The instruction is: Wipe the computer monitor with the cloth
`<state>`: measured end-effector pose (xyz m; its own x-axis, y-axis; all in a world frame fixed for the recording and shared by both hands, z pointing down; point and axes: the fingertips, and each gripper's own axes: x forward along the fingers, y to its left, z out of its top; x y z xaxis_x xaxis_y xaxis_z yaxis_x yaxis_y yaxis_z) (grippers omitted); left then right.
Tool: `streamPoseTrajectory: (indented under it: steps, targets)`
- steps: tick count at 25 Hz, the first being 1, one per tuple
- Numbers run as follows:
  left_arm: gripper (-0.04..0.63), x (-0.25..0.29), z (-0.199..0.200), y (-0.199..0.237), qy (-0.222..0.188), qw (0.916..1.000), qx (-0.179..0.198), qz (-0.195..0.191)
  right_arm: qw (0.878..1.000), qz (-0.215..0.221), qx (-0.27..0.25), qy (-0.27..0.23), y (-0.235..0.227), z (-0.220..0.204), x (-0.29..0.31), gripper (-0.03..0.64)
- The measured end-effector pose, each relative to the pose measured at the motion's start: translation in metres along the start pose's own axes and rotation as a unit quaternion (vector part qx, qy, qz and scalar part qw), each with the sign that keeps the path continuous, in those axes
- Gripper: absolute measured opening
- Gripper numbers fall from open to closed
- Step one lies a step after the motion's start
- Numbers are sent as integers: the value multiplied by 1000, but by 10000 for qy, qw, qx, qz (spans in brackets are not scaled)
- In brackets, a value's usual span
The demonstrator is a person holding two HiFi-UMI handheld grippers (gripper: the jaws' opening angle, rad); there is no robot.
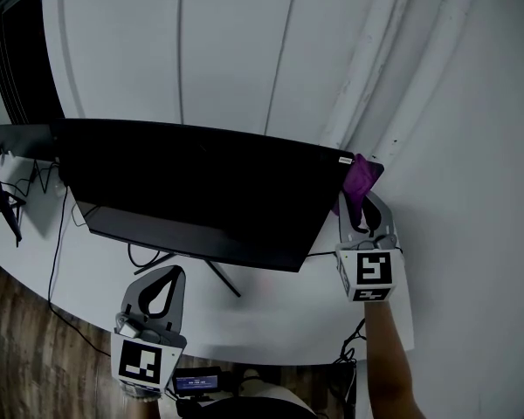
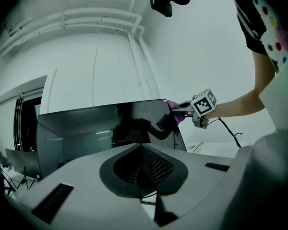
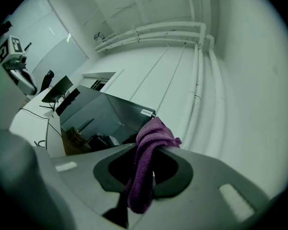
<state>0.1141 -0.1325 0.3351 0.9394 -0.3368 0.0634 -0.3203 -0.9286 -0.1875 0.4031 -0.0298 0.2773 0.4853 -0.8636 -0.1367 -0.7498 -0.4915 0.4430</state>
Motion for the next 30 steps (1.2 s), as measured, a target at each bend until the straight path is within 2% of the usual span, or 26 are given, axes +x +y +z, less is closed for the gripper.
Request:
streamPoseTrajectory:
  steps: [15, 30]
  targets:
    - [6, -3, -1, -3, 63, 9999, -5, 115, 9986, 290, 284, 345, 27, -42, -16, 84]
    - [6, -15, -6, -1, 174, 9994, -47, 288, 9913, 534, 633, 1025, 65, -105, -39, 84]
